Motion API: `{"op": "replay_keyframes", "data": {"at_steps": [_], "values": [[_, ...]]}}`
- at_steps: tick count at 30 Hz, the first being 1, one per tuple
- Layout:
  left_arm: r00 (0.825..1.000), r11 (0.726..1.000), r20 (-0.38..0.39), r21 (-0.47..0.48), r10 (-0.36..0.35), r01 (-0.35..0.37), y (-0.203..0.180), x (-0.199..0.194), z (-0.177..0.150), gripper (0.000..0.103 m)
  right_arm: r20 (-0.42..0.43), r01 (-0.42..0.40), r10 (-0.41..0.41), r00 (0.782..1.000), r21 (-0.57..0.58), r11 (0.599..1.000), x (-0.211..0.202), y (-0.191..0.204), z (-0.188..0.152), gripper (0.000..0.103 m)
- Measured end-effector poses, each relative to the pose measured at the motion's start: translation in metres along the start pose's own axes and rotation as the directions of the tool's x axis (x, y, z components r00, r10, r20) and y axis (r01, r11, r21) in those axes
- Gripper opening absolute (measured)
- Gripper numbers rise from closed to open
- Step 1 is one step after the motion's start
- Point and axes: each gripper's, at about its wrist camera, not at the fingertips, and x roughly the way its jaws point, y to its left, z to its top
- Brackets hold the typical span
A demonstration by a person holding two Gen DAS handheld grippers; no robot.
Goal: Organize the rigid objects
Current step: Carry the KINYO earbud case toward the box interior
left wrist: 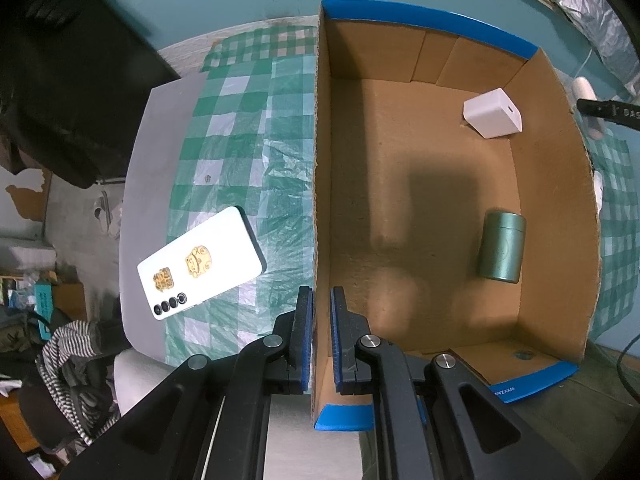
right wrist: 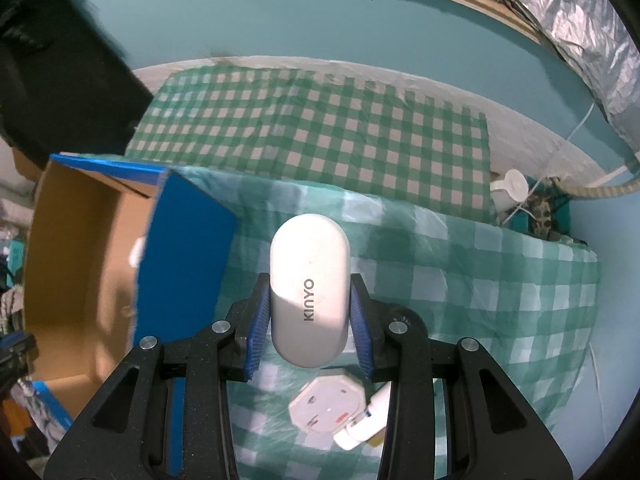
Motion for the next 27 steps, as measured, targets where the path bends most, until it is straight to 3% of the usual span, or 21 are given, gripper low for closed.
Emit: {"op": "replay_keyframes", "data": {"at_steps": [14, 27], "values": [[1.0, 1.0, -0.004, 0.007, 0.007, -0.007, 0.0, 0.001, 0.001, 0.008, 0.046, -0.045, 0.051, 0.998, -0.111, 0.993, -0.04, 0.048, 0.005, 0.036], [1.0, 1.0, -0.006, 0.011, 0.006, -0.006, -0.001, 0.003, 0.001, 0.008, 0.041, -0.081, 0.095, 0.995, -0.261, 0.962, -0.049, 0.104, -0.004, 0.036]]}}
